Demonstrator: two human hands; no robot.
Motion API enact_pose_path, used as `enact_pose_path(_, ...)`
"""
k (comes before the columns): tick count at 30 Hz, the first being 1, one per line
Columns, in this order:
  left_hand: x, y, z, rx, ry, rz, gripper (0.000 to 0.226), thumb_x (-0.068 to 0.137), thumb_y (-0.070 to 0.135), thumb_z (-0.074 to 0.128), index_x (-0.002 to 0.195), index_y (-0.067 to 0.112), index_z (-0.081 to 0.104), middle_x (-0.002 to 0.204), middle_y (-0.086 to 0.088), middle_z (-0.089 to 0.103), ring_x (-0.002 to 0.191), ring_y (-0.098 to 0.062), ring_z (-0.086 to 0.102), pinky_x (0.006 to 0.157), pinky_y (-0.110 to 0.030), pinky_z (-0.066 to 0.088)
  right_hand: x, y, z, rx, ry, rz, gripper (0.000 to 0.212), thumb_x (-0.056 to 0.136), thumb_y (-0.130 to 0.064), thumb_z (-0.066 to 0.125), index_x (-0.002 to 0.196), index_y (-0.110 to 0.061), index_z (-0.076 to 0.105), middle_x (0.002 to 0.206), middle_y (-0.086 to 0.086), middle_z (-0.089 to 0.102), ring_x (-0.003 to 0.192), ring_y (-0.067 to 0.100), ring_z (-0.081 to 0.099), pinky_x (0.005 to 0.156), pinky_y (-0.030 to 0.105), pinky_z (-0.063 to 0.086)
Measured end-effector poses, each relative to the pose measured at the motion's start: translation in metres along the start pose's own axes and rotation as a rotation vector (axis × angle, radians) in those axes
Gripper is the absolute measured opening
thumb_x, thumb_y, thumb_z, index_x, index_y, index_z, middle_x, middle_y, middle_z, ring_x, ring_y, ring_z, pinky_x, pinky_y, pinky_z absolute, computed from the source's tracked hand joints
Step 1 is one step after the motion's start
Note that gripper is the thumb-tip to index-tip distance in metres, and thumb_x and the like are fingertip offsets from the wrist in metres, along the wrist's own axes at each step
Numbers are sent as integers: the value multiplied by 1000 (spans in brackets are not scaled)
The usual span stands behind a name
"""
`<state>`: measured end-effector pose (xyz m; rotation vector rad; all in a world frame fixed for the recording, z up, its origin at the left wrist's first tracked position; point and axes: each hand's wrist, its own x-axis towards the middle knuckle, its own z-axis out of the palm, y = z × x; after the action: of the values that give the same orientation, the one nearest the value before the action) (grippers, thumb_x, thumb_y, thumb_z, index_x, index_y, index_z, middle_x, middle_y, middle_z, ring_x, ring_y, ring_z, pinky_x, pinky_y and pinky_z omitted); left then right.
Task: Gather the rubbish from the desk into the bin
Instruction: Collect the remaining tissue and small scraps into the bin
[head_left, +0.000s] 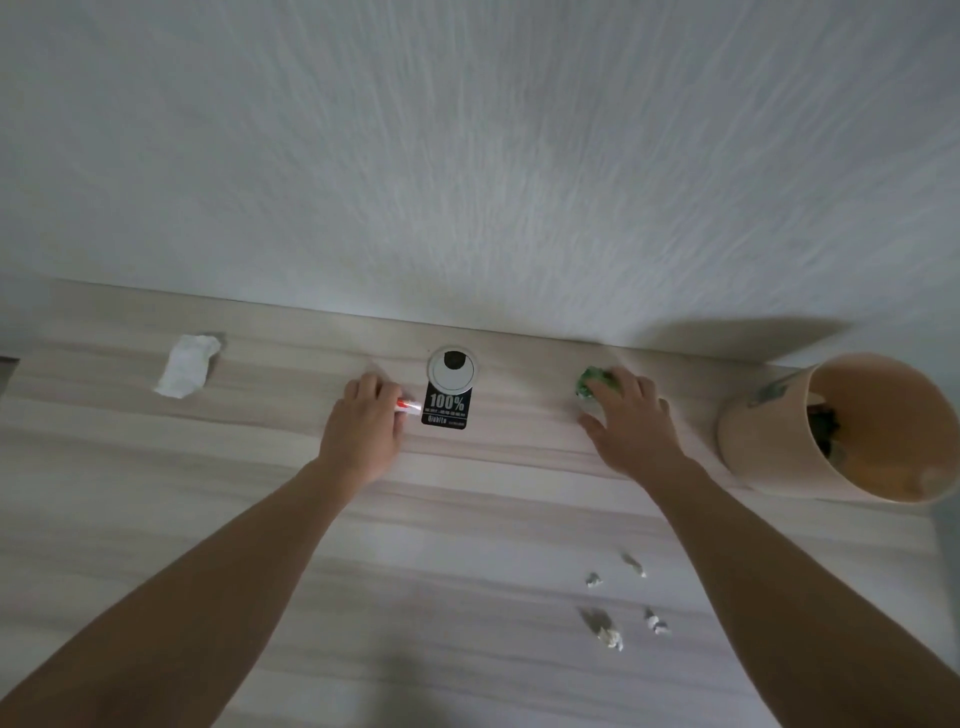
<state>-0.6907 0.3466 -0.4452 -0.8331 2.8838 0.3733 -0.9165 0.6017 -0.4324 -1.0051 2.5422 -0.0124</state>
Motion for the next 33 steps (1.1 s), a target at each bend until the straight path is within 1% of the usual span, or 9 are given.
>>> enact_pose_path(5, -5, 3, 8, -87, 3, -30, 13, 88, 12, 55, 101, 12, 59, 99, -11, 55, 85, -34, 58, 63, -44, 53, -2, 3, 6, 178, 66, -26, 32, 95, -30, 54, 125, -20, 53, 125, 9, 44, 103, 29, 45, 90, 39, 44)
enact_pose_path(7, -5, 4, 7, -106, -16, -44, 14, 91, 13, 53, 104, 12, 58, 99, -12, 58, 81, -36, 61, 64, -43, 52, -4, 3, 7, 234, 46, 16, 28, 96, -29, 54, 121, -18, 55, 115, 9, 46, 87, 27, 50, 80, 36, 46)
enact_pose_path(9, -8, 4, 4, -126, -14, -64, 14, 93, 15, 50, 105, 14, 57, 98, -11, 60, 81, -37, 63, 66, -42, 51, -7, 1, 6, 236, 3, 65, 24, 98, -30, 51, 116, -16, 55, 104, 10, 50, 80, 28, 51, 71, 34, 43)
enact_pose_path(13, -16, 7, -3, -110, -39, -109, 15, 95, 15, 45, 107, 13, 53, 88, -12, 66, 79, -38, 63, 65, -38, 46, -13, -2, 3, 156, -39, 113, 22, 98, -34, 46, 95, -14, 55, 84, 7, 53, 73, 25, 52, 60, 32, 38)
enact_pose_path(19, -36, 11, -24, -64, -32, -127, 22, 97, 33, 45, 93, 16, 59, 75, -8, 67, 72, -33, 62, 60, -32, 39, -29, -7, -10, 108, -33, 148, 31, 97, -43, 45, 81, -17, 51, 72, 1, 53, 72, 23, 53, 60, 32, 40)
enact_pose_path(24, -56, 19, -46, -10, -28, -196, 36, 95, 38, 43, 68, 16, 53, 59, -2, 55, 63, -29, 55, 58, -30, 38, -51, -11, -30, 94, 23, 135, 37, 94, -44, 44, 73, -15, 53, 66, 0, 50, 67, 22, 51, 56, 31, 36)
enact_pose_path(27, -74, 24, -59, -18, -55, -223, 41, 92, 37, 43, 57, 17, 49, 53, 2, 50, 59, -23, 54, 55, -28, 40, -67, -12, -42, 157, 66, 130, 35, 89, -36, 49, 63, -12, 52, 69, 3, 49, 65, 23, 50, 55, 30, 35)
enact_pose_path(30, -90, 27, -72, -62, -44, -256, 37, 90, 38, 45, 63, 17, 56, 57, 2, 55, 62, -23, 57, 57, -27, 42, -83, -16, -59, 175, 84, 114, 27, 84, -26, 50, 61, -11, 48, 69, 3, 44, 63, 23, 47, 55, 30, 32)
enact_pose_path(33, -105, 32, -84, -107, 21, -301, 20, 88, 40, 52, 84, 23, 62, 76, 2, 63, 77, -23, 59, 67, -30, 45, -97, -22, -75, 186, 112, 104, 16, 83, -23, 52, 72, -12, 50, 64, 1, 45, 65, 26, 46, 56, 31, 32)
